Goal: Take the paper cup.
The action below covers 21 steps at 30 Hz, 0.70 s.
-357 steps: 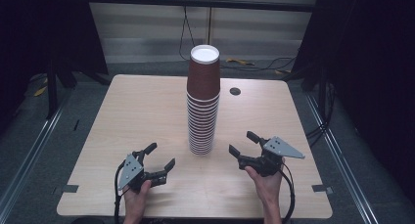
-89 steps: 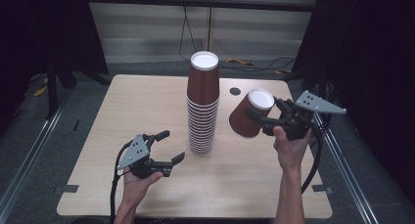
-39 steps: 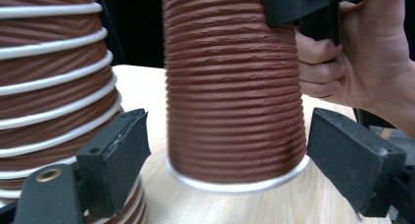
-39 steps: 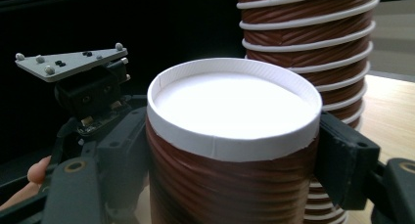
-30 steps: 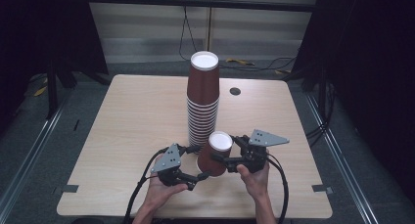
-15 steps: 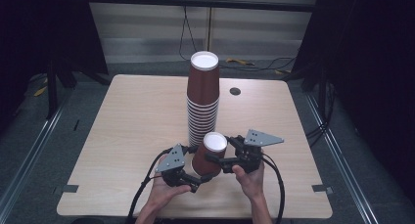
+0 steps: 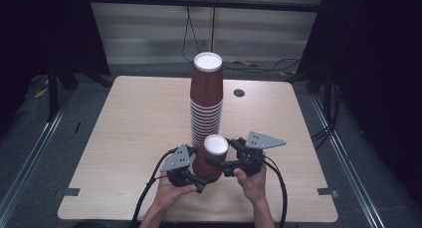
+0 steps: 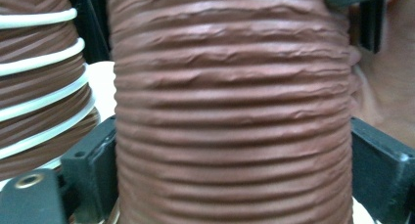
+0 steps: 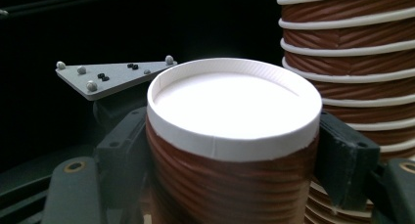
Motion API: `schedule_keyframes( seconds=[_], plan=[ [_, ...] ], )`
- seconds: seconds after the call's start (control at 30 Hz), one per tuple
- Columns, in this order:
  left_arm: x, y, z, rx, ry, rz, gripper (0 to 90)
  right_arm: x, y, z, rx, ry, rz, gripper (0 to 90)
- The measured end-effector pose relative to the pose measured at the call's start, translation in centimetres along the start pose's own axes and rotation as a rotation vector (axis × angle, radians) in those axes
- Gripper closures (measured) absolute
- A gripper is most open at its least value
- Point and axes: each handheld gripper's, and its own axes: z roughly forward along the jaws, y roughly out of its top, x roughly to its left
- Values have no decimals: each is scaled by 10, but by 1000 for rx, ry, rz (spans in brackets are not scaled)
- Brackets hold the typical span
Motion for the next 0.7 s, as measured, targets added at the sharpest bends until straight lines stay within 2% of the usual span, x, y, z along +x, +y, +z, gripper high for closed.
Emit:
schedule_keyframes(
  seconds=[0.17, 0.2, 0.3, 0.4, 0.6, 0.7],
  plan=[
    [0, 1, -1, 13, -2, 11, 123, 0, -1, -1, 1, 6, -1, 232],
    [1, 3, -3, 34, 4, 18, 125, -1, -1, 0, -3, 8, 6, 227],
    [1, 4, -5, 42, 5, 20, 126, -1, -1, 1, 1, 13, 8, 221],
    [0, 4, -8, 52, 8, 20, 129, 0, -2, 6, 26, 17, 16, 176],
    [1, 5, -11, 43, 3, 14, 128, 0, -2, 8, 27, 16, 13, 139],
    [2, 5, -13, 48, 4, 11, 127, 0, -1, 6, 53, 32, 18, 140]
  ],
)
